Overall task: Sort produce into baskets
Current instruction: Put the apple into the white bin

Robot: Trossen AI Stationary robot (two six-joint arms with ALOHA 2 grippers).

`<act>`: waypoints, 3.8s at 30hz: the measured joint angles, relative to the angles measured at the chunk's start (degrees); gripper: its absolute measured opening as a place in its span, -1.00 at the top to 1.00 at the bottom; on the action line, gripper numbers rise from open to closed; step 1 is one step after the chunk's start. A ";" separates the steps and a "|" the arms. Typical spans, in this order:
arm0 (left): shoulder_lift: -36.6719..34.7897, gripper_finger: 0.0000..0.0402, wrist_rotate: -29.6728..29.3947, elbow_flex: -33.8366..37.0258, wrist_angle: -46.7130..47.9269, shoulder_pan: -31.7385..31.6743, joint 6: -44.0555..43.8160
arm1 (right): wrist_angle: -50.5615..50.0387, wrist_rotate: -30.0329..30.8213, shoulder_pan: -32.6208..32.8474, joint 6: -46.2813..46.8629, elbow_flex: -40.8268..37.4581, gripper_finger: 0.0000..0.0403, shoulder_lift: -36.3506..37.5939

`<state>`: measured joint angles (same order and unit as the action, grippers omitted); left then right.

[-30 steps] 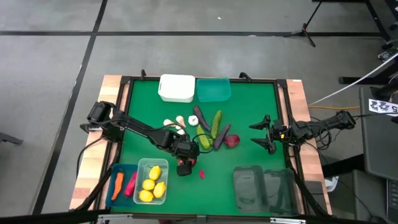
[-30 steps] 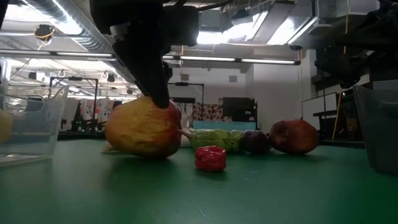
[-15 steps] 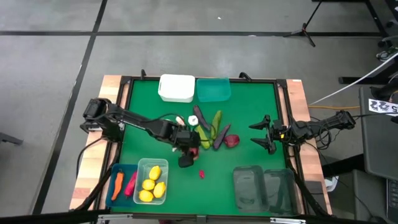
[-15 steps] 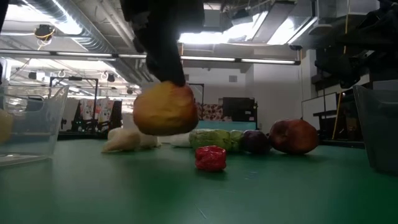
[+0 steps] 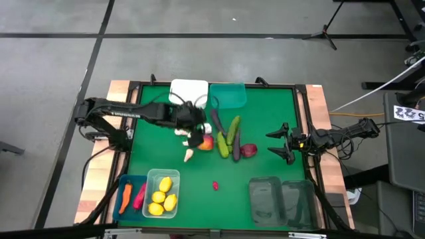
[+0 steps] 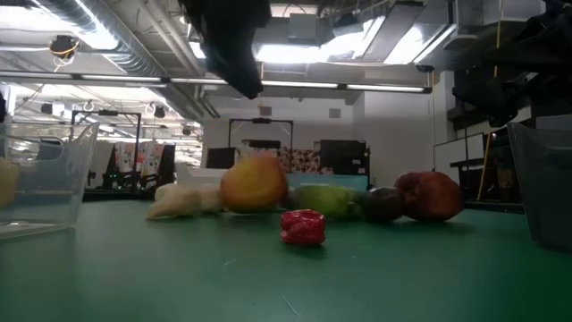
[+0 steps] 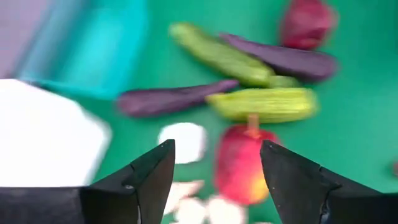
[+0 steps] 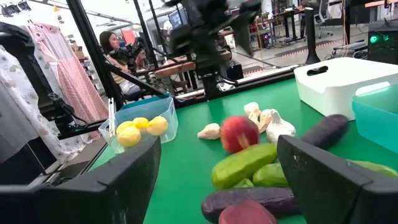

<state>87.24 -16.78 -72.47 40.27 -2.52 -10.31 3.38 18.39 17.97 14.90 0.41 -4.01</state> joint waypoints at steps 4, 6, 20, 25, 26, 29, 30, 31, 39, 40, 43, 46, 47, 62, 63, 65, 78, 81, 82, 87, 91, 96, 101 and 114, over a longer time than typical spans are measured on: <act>-0.74 -0.08 4.36 -0.04 0.17 -3.88 1.54 | 0.01 -0.02 0.01 0.48 0.01 -0.60 0.00; -0.33 -0.06 7.21 -0.04 -0.08 -3.76 2.56 | 0.00 -0.01 0.01 0.50 0.00 -0.60 -0.02; 9.46 -0.29 7.02 0.81 -4.38 2.16 7.75 | 0.01 0.00 0.01 -0.16 0.01 -0.60 -0.02; 11.64 -0.27 6.89 0.81 -4.98 2.14 1.62 | 0.01 0.00 0.01 -0.17 -0.01 -0.60 -0.02; 11.72 -0.27 6.95 0.81 -4.89 2.05 1.27 | -0.01 0.00 0.01 -0.17 0.01 -0.60 -0.02; 11.74 -0.28 5.44 0.81 -5.18 1.81 2.45 | -0.01 0.00 0.00 -0.17 0.01 -0.60 -0.02; 11.65 -0.29 4.82 0.81 -5.22 1.66 2.91 | -0.01 -0.01 -0.01 -0.17 0.01 -0.60 -0.02; 11.59 -0.29 4.66 0.81 -5.16 1.62 3.22 | 0.00 0.00 0.01 -0.17 0.01 -0.60 -0.02; 11.49 -0.26 4.47 0.81 -6.23 0.84 6.65 | 0.00 0.00 0.01 -0.07 0.01 -0.60 -0.02; 11.48 -0.27 4.46 0.81 -6.40 0.85 7.52 | 0.01 0.00 -0.01 -0.04 0.01 -0.60 -0.02; 11.48 -0.27 4.35 0.81 -6.47 0.89 7.39 | -0.01 0.00 0.00 0.00 0.00 -0.60 -0.02; 11.47 -0.25 4.26 0.81 -6.59 0.87 6.39 | 0.01 -0.02 0.01 -0.03 -0.01 -0.60 -0.02; 11.46 -0.25 4.26 0.81 -6.49 0.87 6.39 | -0.01 0.00 0.01 -0.13 -0.01 -0.60 -0.02; 11.33 -0.73 15.19 -2.14 -2.87 0.98 14.21 | 0.00 -0.01 0.01 -0.37 0.00 -0.60 -0.02; 11.33 -0.79 15.17 -2.14 -2.56 0.98 13.49 | 0.00 0.00 0.00 -0.37 0.01 -0.60 -0.02; 11.88 -0.90 14.90 -2.19 -1.60 0.98 13.31 | 0.01 0.00 0.01 -0.37 0.01 -0.60 -0.02; 21.44 -0.97 14.64 -2.16 0.05 0.63 24.19 | 0.00 -0.01 -0.01 -0.39 0.00 -0.60 -0.01; 24.10 -0.96 14.60 -2.16 0.02 0.54 25.01 | -0.01 -0.02 -0.01 -0.39 -0.01 -0.60 -0.02; 24.76 -0.95 14.60 -2.12 0.05 0.54 25.25 | 0.01 -0.02 0.01 -0.39 -0.01 -0.60 -0.02; 26.15 -0.84 14.74 -2.12 -0.25 1.27 25.20 | 0.01 0.00 0.01 -0.37 0.00 -0.60 0.00; 25.71 -0.69 14.59 -2.12 -1.50 1.90 23.84 | -0.01 0.00 0.00 -0.33 -0.01 -0.60 0.00; 23.96 -0.61 14.69 -2.12 -0.76 2.16 20.72 | -0.01 -0.02 0.00 -0.28 -0.01 -0.60 -0.02; 20.83 -0.67 13.98 -2.12 2.43 1.31 17.35 | 0.01 0.00 -0.01 -0.17 0.01 -0.60 -0.27; 5.99 -0.66 8.05 -2.19 5.15 -12.54 13.43 | 0.00 0.00 0.00 -0.17 0.00 -0.60 -1.88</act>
<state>93.22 -8.72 -74.65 45.42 -15.05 3.12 3.38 18.39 17.97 14.72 0.42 -5.89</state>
